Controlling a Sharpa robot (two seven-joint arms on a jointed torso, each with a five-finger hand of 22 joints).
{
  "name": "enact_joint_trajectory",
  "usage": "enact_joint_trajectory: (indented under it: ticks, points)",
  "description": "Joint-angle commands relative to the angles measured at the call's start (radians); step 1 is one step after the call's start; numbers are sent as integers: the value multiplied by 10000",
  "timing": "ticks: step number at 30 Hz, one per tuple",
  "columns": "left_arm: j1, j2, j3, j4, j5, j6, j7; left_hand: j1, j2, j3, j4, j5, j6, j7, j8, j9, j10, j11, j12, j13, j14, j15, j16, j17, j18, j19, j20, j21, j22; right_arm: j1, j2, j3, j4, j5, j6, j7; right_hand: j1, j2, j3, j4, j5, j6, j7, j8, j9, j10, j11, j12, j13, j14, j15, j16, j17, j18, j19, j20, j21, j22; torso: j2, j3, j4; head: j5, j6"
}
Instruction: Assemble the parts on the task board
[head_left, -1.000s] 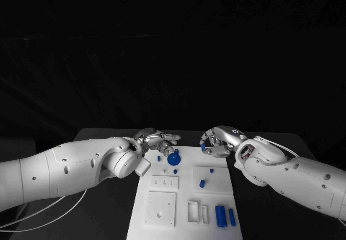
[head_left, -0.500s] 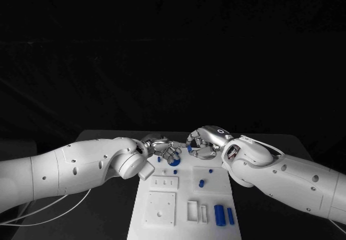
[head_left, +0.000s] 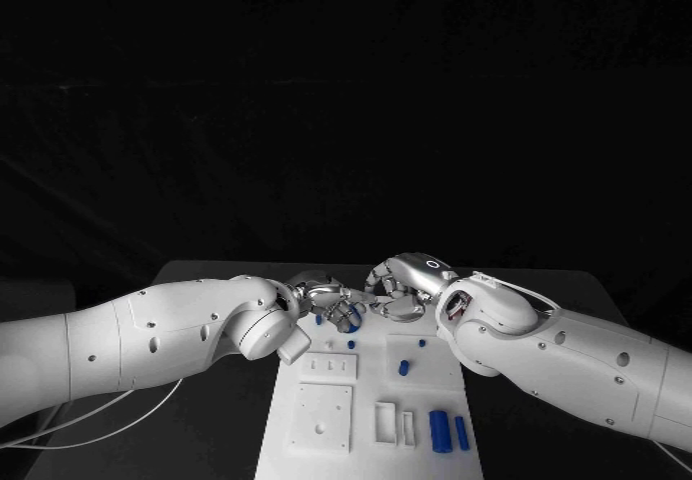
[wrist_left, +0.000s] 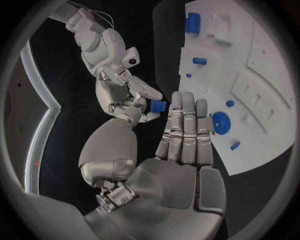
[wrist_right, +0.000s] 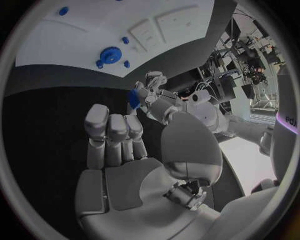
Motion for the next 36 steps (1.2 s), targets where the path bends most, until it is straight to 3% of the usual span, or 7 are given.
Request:
enact_joint_trajectory:
  ticks: [1, 16, 36]
  points:
    - [3, 5, 6, 36, -36, 61, 96, 23, 124, 8, -62, 0, 74, 24, 54, 3, -74, 15, -43, 25, -74, 19, -4, -13, -77, -73, 19, 37, 218, -9, 40, -9, 35, -152, 281, -55, -37, -104, 18, 68, 4, 390, 296, 69, 262, 61, -17, 42, 11, -27, -66, -32, 16, 906, -5, -49, 15, 94, 4, -14, -15, -20, -17]
    - [4, 4, 7, 69, 99, 102, 136, 130, 473, -53, -271, 5, 154, -4, 74, -9, -51, -10, -12, 166, -81, 19, 48, -43, -75, -105, 25, 102, 211, -19, 194, -34, -10, -269, 286, -59, -51, -116, 36, 100, 11, 383, 296, 61, 265, 50, -17, 33, 8, -28, -67, -38, 18, 906, -2, -56, 7, 88, 18, -28, 6, -51, -56]
    - [5, 15, 8, 56, 321, 43, 271, 371, 1269, -73, -955, 14, 305, -49, 90, -51, 11, -49, -11, 393, -109, 31, 112, -136, -102, -171, 40, 181, 193, -68, 357, -87, -136, -215, 411, -46, -56, -121, 47, 118, 14, 381, 296, 57, 268, 52, -18, 35, 15, -28, -68, -41, 20, 906, 0, -60, 3, 85, 13, -15, 4, -39, -70]
